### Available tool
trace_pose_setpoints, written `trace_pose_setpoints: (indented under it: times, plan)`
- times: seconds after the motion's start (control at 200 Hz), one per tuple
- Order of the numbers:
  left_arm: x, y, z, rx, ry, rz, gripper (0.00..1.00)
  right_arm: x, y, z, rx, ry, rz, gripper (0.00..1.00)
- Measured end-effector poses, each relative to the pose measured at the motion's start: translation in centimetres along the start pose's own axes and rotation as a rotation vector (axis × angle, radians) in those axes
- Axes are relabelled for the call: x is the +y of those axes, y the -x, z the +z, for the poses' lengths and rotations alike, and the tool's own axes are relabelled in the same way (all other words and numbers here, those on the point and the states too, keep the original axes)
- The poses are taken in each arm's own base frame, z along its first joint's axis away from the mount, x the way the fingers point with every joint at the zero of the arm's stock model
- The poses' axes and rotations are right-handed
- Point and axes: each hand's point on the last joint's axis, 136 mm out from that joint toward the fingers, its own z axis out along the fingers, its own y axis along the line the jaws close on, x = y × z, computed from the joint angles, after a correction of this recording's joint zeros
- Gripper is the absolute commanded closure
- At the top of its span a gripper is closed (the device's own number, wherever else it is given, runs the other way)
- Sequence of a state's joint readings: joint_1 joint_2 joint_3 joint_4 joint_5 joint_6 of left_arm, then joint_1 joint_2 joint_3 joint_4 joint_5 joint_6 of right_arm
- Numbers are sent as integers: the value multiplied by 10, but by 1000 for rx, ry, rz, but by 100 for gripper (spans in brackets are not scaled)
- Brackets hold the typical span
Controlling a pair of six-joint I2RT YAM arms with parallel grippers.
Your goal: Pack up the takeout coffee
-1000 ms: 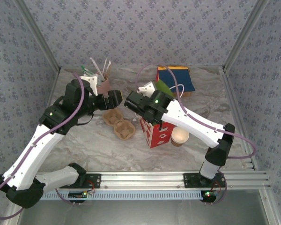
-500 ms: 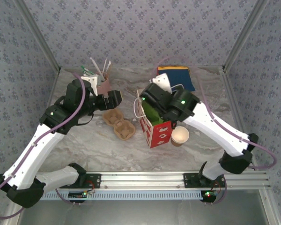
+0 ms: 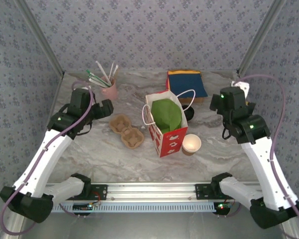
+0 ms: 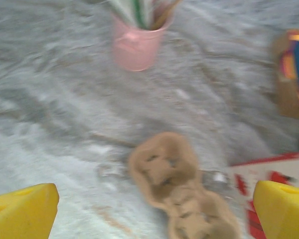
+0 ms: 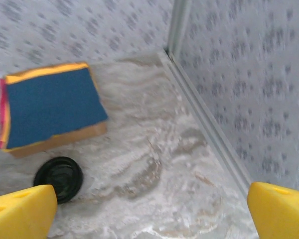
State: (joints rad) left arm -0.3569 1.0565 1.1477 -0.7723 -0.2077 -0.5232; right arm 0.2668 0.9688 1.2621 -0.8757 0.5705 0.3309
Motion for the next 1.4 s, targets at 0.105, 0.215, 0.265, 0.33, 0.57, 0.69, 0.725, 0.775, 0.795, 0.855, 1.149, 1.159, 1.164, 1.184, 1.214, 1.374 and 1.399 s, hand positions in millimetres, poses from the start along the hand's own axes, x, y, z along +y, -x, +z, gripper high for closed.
trace_pose_setpoints:
  times: [0.105, 0.215, 0.265, 0.33, 0.57, 0.69, 0.725, 0.775, 0.795, 0.855, 1.149, 1.159, 1.164, 1.184, 1.214, 1.374, 1.399]
  plan:
    - [47, -14, 26, 12, 152, -20, 0, -21, -43, 42, 78, -50, 45, 0]
    - [92, -33, 53, -10, 304, 4, 0, -29, -90, 86, 134, -67, 68, 0]
    - [108, -44, 66, -22, 357, 29, 0, -31, -110, 101, 153, -70, 72, 0]
    - [126, -59, 82, -35, 408, 57, 0, -33, -132, 121, 172, -79, 74, 0]
    - [153, -73, 137, -78, 440, 117, 0, -15, -152, 187, 146, -61, 29, 0]
    - [149, -65, 164, -100, 413, 157, 0, -5, -153, 212, 114, -49, 9, 0]
    - [147, -64, 170, -101, 397, 170, 0, -1, -152, 217, 103, -43, 2, 0]
    - [141, -60, 178, -113, 369, 193, 0, 4, -152, 223, 87, -31, -9, 0]
    - [139, -58, 180, -117, 360, 204, 0, 7, -151, 224, 78, -23, -14, 0]
    - [133, -49, 184, -154, 333, 222, 0, 16, -146, 227, 38, 6, -30, 0]
    - [126, -41, 187, -294, 178, 223, 0, 30, -160, 221, -47, 109, -72, 0]
    - [126, -43, 187, -289, 173, 224, 0, 30, -161, 221, -48, 115, -73, 0]
    - [126, -44, 188, -286, 172, 225, 0, 31, -161, 221, -49, 117, -73, 0]
    - [126, -47, 188, -280, 166, 228, 0, 32, -161, 221, -56, 128, -75, 0]
    - [124, -50, 190, -278, 154, 231, 0, 34, -160, 220, -72, 149, -76, 0]
    - [117, -44, 189, -304, 111, 236, 0, 45, -158, 218, -99, 213, -95, 0]
    - [116, -43, 189, -308, 107, 236, 0, 46, -156, 218, -107, 217, -96, 0]
